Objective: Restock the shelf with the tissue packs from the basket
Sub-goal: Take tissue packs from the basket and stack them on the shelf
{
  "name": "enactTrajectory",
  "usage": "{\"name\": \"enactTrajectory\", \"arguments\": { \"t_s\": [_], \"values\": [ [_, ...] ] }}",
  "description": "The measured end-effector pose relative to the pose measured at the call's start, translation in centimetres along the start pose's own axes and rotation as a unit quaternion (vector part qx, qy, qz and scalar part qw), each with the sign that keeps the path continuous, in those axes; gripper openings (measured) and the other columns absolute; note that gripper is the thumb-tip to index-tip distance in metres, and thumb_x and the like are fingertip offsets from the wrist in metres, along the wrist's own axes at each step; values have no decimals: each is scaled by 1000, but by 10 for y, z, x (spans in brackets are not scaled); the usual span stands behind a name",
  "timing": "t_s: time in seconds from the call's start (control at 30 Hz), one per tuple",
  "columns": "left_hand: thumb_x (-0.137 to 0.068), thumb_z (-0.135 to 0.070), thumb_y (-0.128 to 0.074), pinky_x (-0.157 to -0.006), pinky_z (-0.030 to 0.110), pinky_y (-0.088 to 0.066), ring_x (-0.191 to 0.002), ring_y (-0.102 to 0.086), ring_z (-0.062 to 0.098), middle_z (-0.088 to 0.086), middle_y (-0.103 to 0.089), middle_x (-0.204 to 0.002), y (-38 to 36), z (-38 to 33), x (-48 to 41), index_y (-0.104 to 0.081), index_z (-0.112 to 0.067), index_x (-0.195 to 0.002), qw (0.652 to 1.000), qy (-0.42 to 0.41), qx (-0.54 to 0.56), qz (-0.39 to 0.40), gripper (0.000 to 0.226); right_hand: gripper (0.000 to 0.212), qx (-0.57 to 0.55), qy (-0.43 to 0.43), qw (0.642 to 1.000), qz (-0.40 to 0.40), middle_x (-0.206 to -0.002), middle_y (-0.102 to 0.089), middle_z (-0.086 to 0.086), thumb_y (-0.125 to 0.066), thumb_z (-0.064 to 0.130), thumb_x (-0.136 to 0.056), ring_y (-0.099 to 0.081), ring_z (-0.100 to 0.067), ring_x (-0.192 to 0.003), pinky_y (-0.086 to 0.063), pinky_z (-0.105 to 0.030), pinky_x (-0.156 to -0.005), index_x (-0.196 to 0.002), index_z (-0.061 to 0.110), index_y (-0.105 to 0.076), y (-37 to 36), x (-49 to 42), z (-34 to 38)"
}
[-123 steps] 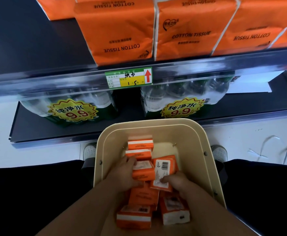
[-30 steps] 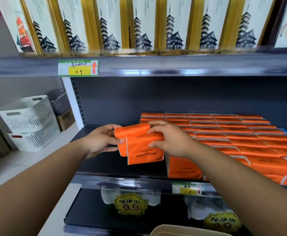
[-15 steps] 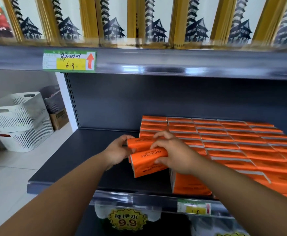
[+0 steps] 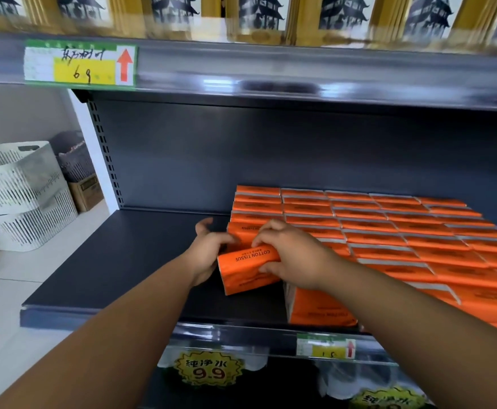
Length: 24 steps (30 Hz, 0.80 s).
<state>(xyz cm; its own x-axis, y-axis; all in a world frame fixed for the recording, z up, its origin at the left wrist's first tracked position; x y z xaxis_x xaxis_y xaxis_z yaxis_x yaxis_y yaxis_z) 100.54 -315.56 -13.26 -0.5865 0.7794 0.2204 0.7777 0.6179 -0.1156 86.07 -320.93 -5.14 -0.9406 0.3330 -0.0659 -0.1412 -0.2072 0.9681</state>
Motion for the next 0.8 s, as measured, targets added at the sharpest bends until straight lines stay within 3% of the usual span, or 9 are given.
{"name": "enactTrajectory", "arguments": {
  "t_s": [0.1, 0.2, 0.27, 0.33, 0.43, 0.53, 0.67, 0.8],
  "values": [
    [-89, -19, -61, -84, 46, -51, -110, -56, 31, 16, -54, -118, -4, -1, 1, -20, -25, -143, 998, -1, 64, 0, 69, 46, 28, -4, 1000, 4, -133, -44, 9, -70, 32, -86, -47, -16, -120, -41, -35, -103, -130, 28, -53, -2, -6, 1],
    [-71, -51, -74, -93, 50, -52, -117, -60, 34, 20, -57, -131, -7, -1, 2, -39, -12, -142, 996, -5, 84, 40, 88, 50, 93, -31, 995, -11, -137, -43, 7, -65, 41, -88, -38, -18, -130, -30, -43, -111, -134, 30, -49, 0, -9, -5],
    [-70, -58, -71, -101, 50, -46, -119, -60, 30, 17, -59, -131, -8, -5, 8, -47, -11, -137, 995, -15, 81, 49, 86, 51, 113, -66, 991, -21, -139, -40, 5, -64, 46, -88, -33, -20, -132, -26, -46, -110, -134, 31, -49, 3, -9, -13],
    [-67, -47, -71, -105, 47, -41, -122, -56, 28, 15, -60, -128, -7, -4, 12, -45, -12, -138, 997, -25, 58, 44, 84, 51, 113, -93, 989, -19, -139, -39, 4, -65, 47, -86, -32, -22, -131, -27, -47, -108, -133, 31, -51, 4, -10, -17],
    [-57, -12, -64, -101, 42, -40, -122, -50, 27, 11, -55, -128, -5, 8, 7, -20, -25, -144, 998, -10, 21, 62, 98, 55, 129, -102, 986, 11, -141, -39, 0, -69, 37, -86, -34, -26, -133, -28, -50, -109, -135, 27, -47, 0, -14, -15],
    [-69, 11, -60, -97, 37, -43, -122, -48, 24, 7, -50, -131, -11, 16, 10, -2, -33, -149, 986, 5, -131, 100, 108, 62, 169, -112, 979, 19, -145, -37, -4, -68, 25, -87, -35, -29, -135, -29, -52, -108, -140, 24, -37, -4, -18, -13],
    [-79, 18, -51, -95, 34, -40, -123, -45, 20, 1, -44, -132, -18, 18, 14, -6, -31, -151, 976, 0, -199, 82, 98, 69, 206, -120, 971, 10, -148, -36, -6, -68, 22, -86, -36, -30, -135, -28, -53, -108, -143, 24, -29, -6, -20, -12],
    [-77, 14, -51, -83, 32, -48, -101, -53, 16, 5, -53, -110, -15, 11, 16, 4, -24, -152, 979, 4, -200, 29, 100, 62, 155, -118, 981, 4, -144, -38, -5, -62, 33, -88, -39, -30, -131, -28, -52, -107, -141, 25, -31, -2, -9, -8]
  ]
}}
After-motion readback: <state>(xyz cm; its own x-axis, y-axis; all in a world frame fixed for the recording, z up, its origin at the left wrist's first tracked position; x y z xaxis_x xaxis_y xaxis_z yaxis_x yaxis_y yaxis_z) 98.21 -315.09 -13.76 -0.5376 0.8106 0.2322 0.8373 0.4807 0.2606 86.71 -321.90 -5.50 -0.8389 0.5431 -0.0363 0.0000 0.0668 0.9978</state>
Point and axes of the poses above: each hand's wrist, its own x-axis away from the middle knuckle, its own y-axis out of the back of the hand, z = x × y, the point moved 7 cm from there along -x, towards the middle knuckle
